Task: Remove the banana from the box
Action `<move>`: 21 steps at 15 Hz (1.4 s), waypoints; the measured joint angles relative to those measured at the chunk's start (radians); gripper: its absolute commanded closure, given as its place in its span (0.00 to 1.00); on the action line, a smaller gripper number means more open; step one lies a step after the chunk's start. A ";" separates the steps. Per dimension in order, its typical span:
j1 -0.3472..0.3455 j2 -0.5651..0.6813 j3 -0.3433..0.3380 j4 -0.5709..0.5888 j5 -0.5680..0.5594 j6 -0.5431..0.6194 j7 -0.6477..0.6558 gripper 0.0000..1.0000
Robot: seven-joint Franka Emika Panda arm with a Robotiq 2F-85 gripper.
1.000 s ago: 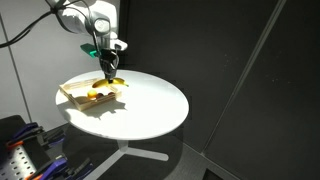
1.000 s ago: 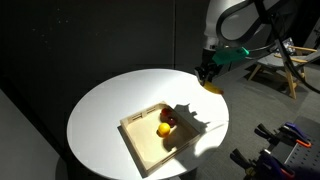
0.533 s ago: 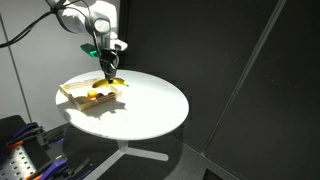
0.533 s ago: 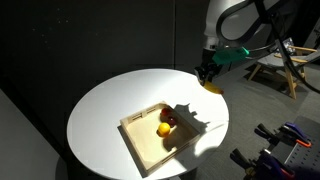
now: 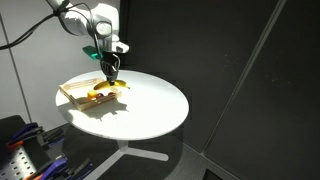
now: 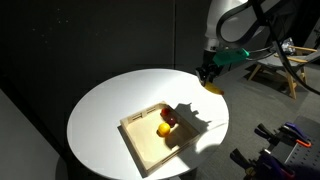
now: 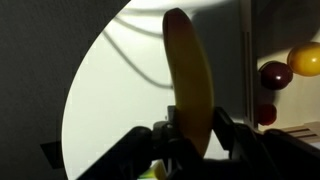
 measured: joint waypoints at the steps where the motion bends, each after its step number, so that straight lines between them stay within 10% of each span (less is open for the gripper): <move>1: -0.003 0.003 -0.005 0.000 0.000 0.005 0.000 0.85; 21: -0.028 0.226 -0.090 0.008 -0.004 0.165 -0.043 0.85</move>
